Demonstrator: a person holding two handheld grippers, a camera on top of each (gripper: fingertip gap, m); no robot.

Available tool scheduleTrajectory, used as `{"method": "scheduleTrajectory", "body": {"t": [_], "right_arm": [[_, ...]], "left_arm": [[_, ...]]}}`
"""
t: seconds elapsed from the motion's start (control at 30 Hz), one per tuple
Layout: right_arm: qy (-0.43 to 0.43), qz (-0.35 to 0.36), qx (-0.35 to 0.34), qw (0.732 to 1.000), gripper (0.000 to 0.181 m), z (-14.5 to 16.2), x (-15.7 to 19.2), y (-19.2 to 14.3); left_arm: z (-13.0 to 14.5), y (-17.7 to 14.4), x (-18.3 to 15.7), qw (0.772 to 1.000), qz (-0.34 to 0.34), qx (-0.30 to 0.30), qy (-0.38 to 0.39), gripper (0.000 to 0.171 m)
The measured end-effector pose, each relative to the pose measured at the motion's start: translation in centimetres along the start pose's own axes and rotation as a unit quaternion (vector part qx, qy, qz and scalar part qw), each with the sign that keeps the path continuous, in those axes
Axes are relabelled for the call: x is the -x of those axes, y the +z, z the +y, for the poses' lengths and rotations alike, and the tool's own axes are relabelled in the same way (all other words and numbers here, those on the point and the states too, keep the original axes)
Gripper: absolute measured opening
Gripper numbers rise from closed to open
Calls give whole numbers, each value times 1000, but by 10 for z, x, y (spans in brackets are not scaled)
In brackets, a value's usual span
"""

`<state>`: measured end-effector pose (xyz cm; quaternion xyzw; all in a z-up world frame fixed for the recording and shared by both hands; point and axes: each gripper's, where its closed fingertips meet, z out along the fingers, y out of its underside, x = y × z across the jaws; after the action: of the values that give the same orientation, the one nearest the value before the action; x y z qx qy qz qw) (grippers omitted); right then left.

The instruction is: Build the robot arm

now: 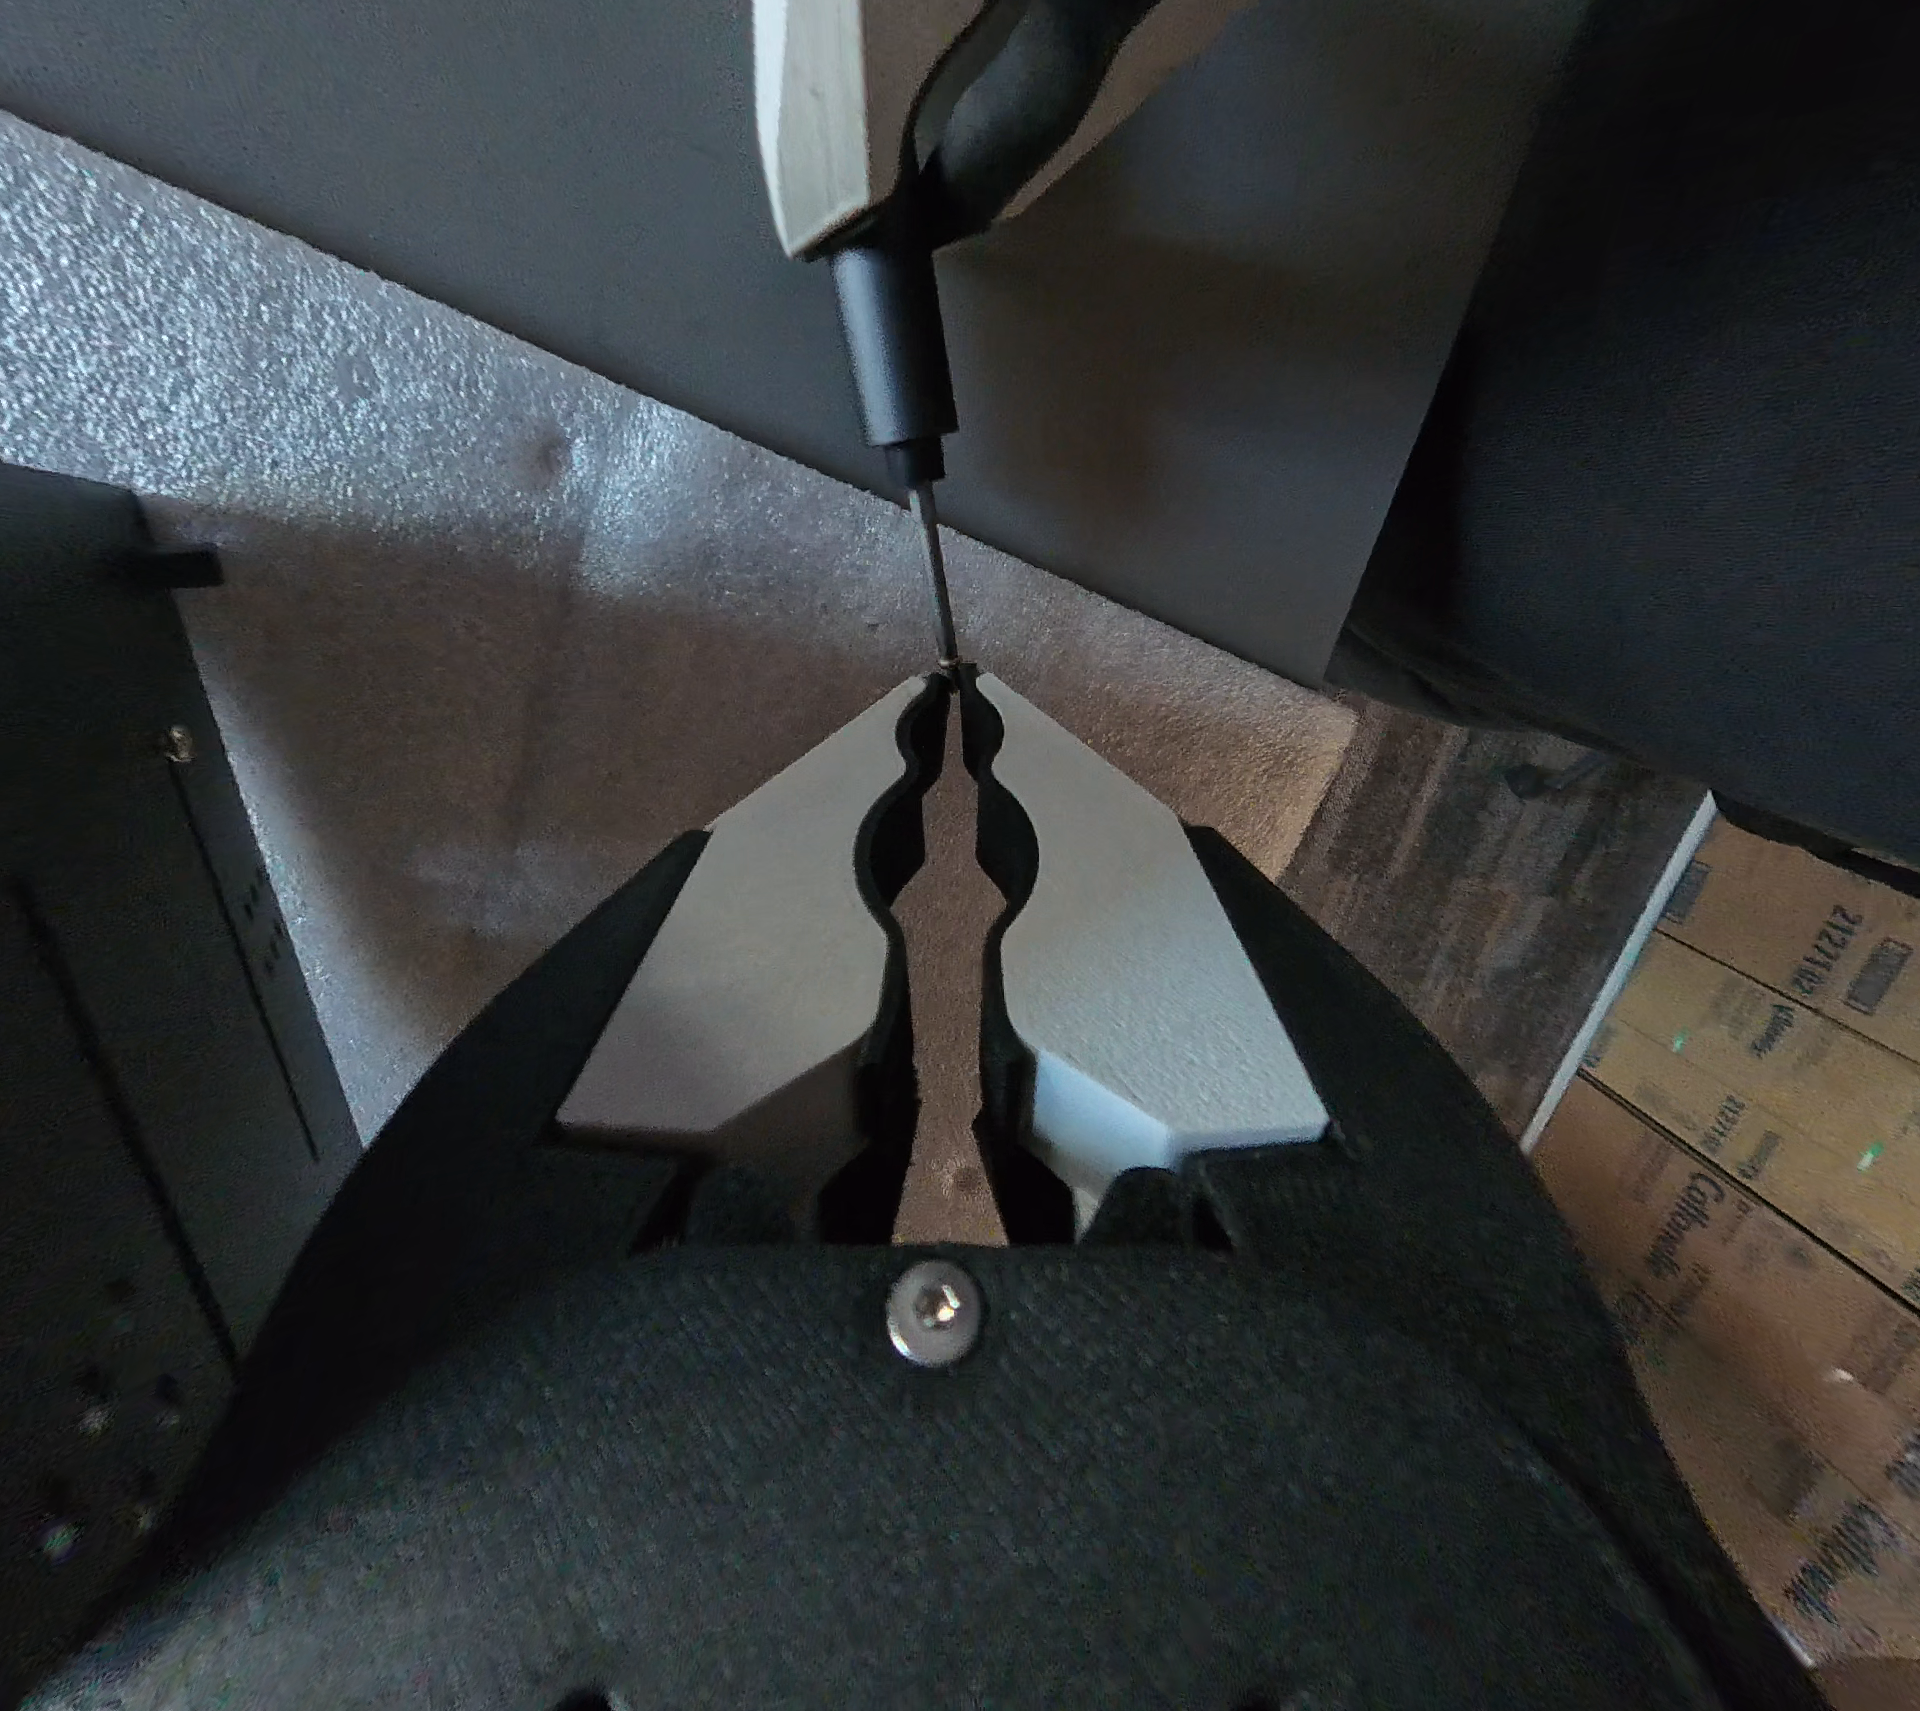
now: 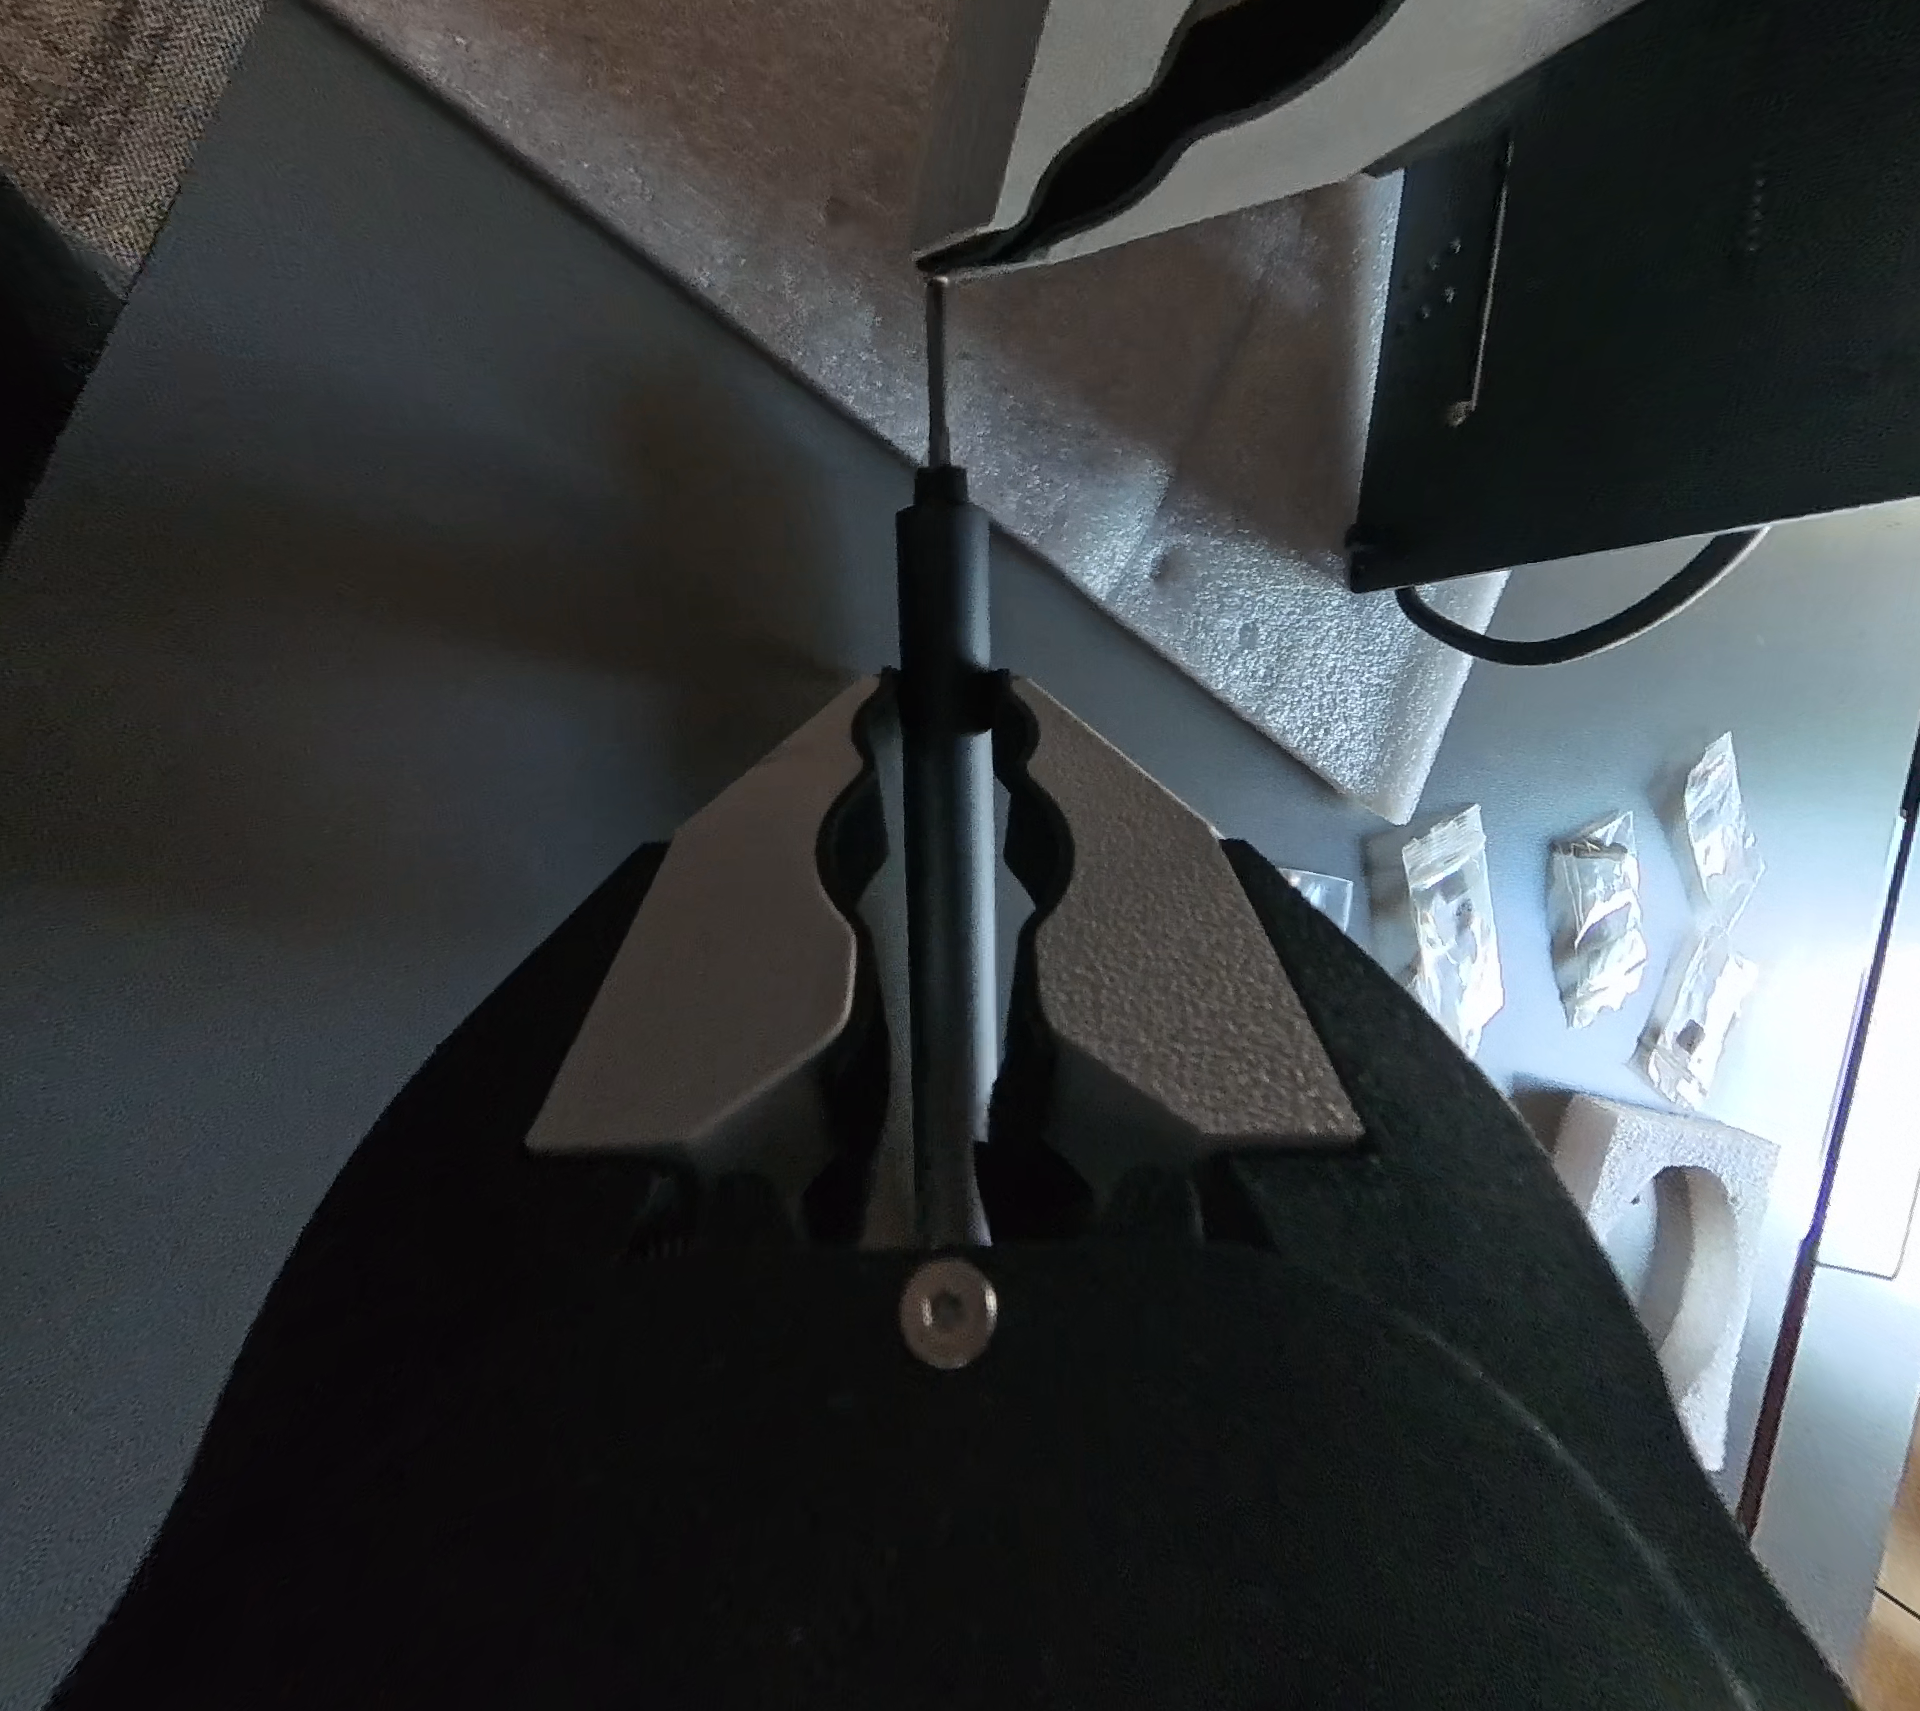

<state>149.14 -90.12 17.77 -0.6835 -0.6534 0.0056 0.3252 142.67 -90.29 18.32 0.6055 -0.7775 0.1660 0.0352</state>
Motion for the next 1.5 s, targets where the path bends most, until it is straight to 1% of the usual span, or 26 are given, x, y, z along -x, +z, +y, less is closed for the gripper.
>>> {"method": "scheduleTrajectory", "body": {"t": [0.23, 0.37, 0.43, 0.5, 0.53, 0.6, 0.67, 0.73, 0.83, 0.93, 1.0, 1.07, 1.1, 1.13, 1.2, 1.27, 1.33, 1.4, 1.5], "right_arm": [[11, 0, 0, 1000, 16, 3, 2, 0], [18, 1, -4, 1000, 16, 3, 0, -1], [20, 3, -3, 1000, 16, 4, -1, -1], [24, 3, -3, 1000, 16, 5, -2, -2], [26, 2, -5, 1000, 16, 5, -2, -2], [33, -1, -5, 999, 16, 6, -2, -3], [43, -5, -7, 999, 16, 6, -2, -4], [58, -13, -11, 998, 16, 5, -1, -5], [88, -26, -28, 995, 16, 1, 1, -10], [136, -40, -53, 988, 16, -6, 0, -15], [180, -49, -75, 979, 16, -11, -3, -19], [224, -55, -112, 967, 16, -20, -8, -24], [246, -58, -129, 959, 16, -24, -11, -26], [265, -60, -145, 951, 16, -27, -14, -29], [301, -59, -176, 935, 16, -31, -20, -34], [332, -60, -210, 918, 16, -35, -23, -42], [356, -63, -249, 899, 16, -39, -26, -51], [380, -69, -285, 877, 16, -42, -28, -60], [407, -78, -333, 847, 16, -41, -31, -71]], "left_arm": [[-2, 4, 1, 1000, 5, 3, -11, 1], [-6, 4, 2, 1000, 2, -18, -11, 10], [-6, 2, 2, 1000, -1, -22, -9, 11], [-5, -4, 5, 999, -19, -27, -10, 18], [-7, -10, 5, 999, -24, -43, -12, 17], [-17, -28, 4, 994, -27, -100, -23, 14], [-25, -50, 1, 986, -31, -159, -41, 25], [-30, -70, -7, 974, -30, -219, -46, 25], [-26, -92, -16, 953, -55, -292, -58, 25], [-16, -110, -18, 918, -102, -373, -83, 25], [-6, -118, -14, 888, -141, -426, -100, 28], [2, -120, -11, 855, -169, -476, -114, 30], [7, -117, -7, 842, -187, -490, -127, 33], [13, -112, -4, 835, -200, -494, -137, 37], [20, -96, 0, 827, -206, -497, -163, 43], [16, -78, -4, 825, -171, -507, -182, 44], [2, -62, -13, 823, -128, -521, -189, 44], [-12, -45, -18, 827, -116, -516, -190, 45], [-42, -29, -27, 830, -103, -517, -182, 50]]}}
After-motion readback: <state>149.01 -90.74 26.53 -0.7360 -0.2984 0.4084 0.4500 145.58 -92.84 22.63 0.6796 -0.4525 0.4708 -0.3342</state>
